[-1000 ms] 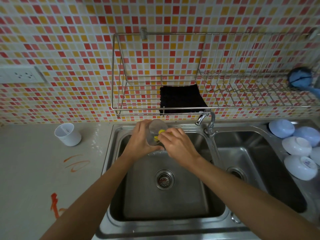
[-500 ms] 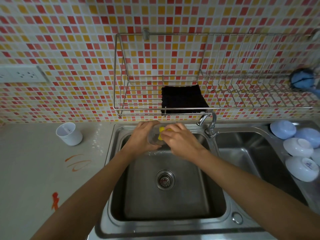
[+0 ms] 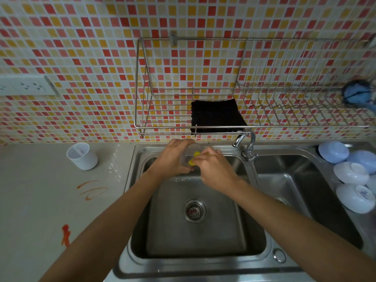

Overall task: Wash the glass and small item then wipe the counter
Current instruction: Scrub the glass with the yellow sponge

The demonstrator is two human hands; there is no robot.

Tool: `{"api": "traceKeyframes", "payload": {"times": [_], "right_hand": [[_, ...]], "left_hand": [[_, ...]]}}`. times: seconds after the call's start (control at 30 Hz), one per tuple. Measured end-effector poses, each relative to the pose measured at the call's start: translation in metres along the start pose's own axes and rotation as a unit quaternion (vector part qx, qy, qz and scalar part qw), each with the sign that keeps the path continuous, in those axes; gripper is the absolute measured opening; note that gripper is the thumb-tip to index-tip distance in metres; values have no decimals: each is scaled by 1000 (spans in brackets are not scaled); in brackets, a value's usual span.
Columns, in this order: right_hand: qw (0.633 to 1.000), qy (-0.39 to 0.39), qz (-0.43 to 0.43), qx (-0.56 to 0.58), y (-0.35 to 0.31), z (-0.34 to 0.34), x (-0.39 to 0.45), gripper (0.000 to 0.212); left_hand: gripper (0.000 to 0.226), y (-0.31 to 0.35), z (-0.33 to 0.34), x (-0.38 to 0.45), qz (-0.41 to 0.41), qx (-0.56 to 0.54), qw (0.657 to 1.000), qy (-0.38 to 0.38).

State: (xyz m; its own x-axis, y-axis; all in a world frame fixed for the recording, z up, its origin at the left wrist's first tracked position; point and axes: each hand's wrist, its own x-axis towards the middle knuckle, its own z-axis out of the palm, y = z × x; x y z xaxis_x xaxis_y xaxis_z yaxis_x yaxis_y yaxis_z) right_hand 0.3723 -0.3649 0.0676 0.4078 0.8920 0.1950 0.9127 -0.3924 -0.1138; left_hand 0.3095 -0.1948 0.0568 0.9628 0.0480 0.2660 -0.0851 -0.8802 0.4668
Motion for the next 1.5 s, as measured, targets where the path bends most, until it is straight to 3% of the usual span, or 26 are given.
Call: {"api": "traceKeyframes", "payload": {"times": [0.1,0.13,0.27,0.37,0.5,0.63,0.83,0.9,1.07,1.17,1.27,1.33,1.43,1.5], "right_hand": [[972,-31,76,220,-13,0,-2,35],[970,-49,80,225,-10,-1,-4,35],[997,-68,-27,-37,6,-4,-6,41],[986,-108,-55,-111,-3,-2,-4,30],[983,-19,-92,-160,8,1,-1,42],[978,53,-122,-163,10,-6,2,37],[991,2,-70,-114,10,1,0,36],[990,14,-72,-119,7,-1,1,27],[994,74,-20,-79,2,0,4,36],[997,63,51,2,-10,2,0,33],[977,44,130,162,-20,-1,1,29],[969,44,123,208,-14,-2,-2,26],[995,23,39,91,2,-2,-3,27],[998,54,15,5,7,0,-1,28]], "left_hand": [[80,-2,2,-6,0,-8,1000,-10],[80,-2,3,-9,0,-10,1000,-4],[77,1,7,-12,9,-20,1000,20],[78,0,10,-14,-1,-18,1000,1],[81,-3,11,-14,-30,-40,999,2],[83,1,9,-8,-44,-61,997,3],[86,-6,9,-4,-42,-46,998,-15],[84,-2,9,-3,-27,-48,998,-8],[76,2,0,5,14,-39,999,9],[76,4,0,4,16,-29,999,10],[80,0,5,-1,5,-20,1000,-2],[83,-2,5,-4,-7,-13,1000,-3],[82,0,5,-5,-14,-21,1000,-1],[81,4,4,-1,-19,-39,999,9]]}}
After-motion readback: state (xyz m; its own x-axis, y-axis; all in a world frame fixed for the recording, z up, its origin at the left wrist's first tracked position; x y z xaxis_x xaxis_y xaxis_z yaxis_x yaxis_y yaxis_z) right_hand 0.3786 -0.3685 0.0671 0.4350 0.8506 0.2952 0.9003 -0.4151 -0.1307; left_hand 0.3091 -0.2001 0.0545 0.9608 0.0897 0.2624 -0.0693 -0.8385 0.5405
